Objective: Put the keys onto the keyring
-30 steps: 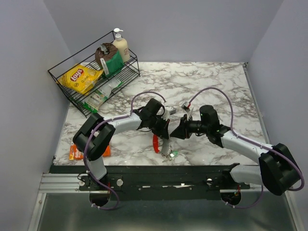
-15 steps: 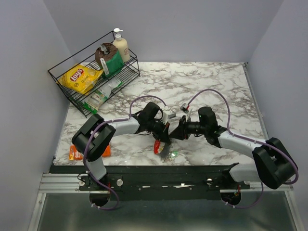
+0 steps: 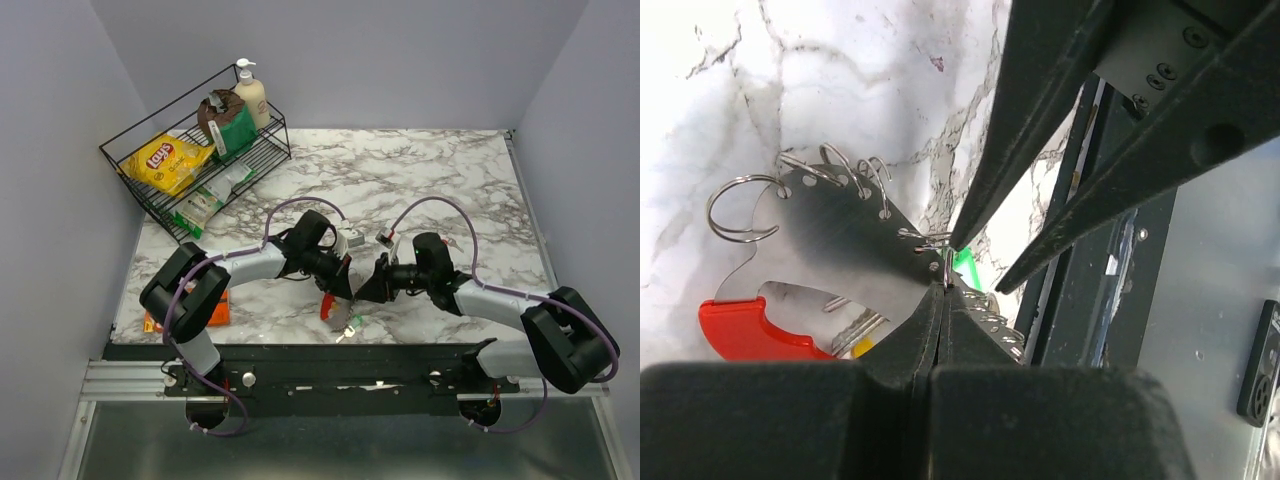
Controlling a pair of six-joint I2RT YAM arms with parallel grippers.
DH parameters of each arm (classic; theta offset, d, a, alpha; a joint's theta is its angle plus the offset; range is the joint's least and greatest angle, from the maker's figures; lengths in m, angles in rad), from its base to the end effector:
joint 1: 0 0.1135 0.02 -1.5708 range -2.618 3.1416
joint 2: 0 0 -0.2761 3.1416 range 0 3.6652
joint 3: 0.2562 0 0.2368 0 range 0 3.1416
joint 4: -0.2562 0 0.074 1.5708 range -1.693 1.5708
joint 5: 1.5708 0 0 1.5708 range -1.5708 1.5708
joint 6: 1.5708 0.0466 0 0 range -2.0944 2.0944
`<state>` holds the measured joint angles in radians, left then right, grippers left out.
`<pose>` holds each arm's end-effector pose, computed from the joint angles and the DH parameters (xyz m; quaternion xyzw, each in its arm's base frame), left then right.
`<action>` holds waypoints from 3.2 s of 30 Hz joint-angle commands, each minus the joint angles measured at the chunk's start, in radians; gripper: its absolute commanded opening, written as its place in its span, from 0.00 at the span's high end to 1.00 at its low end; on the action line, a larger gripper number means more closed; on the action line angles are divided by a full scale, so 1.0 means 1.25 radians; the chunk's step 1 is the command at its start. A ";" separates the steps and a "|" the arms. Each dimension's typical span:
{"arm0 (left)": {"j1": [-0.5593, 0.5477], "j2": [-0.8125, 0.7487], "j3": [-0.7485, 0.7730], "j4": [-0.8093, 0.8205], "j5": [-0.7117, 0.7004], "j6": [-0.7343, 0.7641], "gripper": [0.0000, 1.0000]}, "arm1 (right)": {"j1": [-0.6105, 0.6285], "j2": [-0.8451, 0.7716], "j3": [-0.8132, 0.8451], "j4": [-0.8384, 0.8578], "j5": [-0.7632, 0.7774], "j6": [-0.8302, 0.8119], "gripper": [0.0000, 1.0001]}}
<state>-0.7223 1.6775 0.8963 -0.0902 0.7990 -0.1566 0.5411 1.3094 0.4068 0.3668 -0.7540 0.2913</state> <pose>0.2202 -0.2385 0.1878 0.3695 0.7939 -0.4650 0.1302 0.1812 0.1461 0.1825 -0.2814 0.7790 0.4786 0.2914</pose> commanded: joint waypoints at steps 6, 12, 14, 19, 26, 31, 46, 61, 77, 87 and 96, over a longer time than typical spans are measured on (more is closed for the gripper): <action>-0.005 -0.026 0.022 -0.017 0.043 0.015 1.00 | -0.001 0.024 0.010 0.033 -0.044 0.003 0.65; -0.006 -0.049 0.018 -0.022 0.053 0.016 1.00 | -0.001 0.034 0.014 0.038 -0.051 0.006 0.55; -0.009 -0.052 0.019 -0.031 0.065 0.020 1.00 | -0.001 0.031 0.017 0.031 -0.040 0.006 0.52; -0.011 -0.047 0.025 -0.059 0.071 0.030 1.00 | -0.002 0.007 0.008 0.037 -0.036 0.008 0.46; -0.019 -0.075 0.022 -0.035 0.078 0.015 1.00 | -0.001 0.023 0.006 0.080 -0.096 0.023 0.46; -0.019 -0.093 0.017 -0.016 0.049 0.007 1.00 | -0.001 0.015 -0.004 0.114 -0.159 0.042 0.49; -0.019 -0.098 0.022 -0.075 -0.016 0.033 1.00 | -0.001 -0.071 -0.028 0.058 -0.121 0.052 0.53; -0.019 -0.125 0.019 -0.064 0.005 0.031 1.00 | -0.001 -0.054 -0.025 0.053 -0.119 0.051 0.52; -0.019 -0.119 0.017 -0.038 0.016 0.015 1.00 | -0.001 -0.052 -0.022 0.066 -0.132 0.059 1.00; 0.010 -0.256 -0.063 0.042 -0.132 -0.053 0.47 | -0.001 -0.148 0.002 0.004 -0.085 0.035 0.99; 0.114 -0.477 -0.198 0.305 -0.032 -0.245 0.36 | -0.001 -0.251 0.054 0.065 -0.105 0.046 0.99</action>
<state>-0.6186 1.1652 0.6838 0.0795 0.6914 -0.3344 0.5354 1.0588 0.4313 0.3710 -0.8753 0.3470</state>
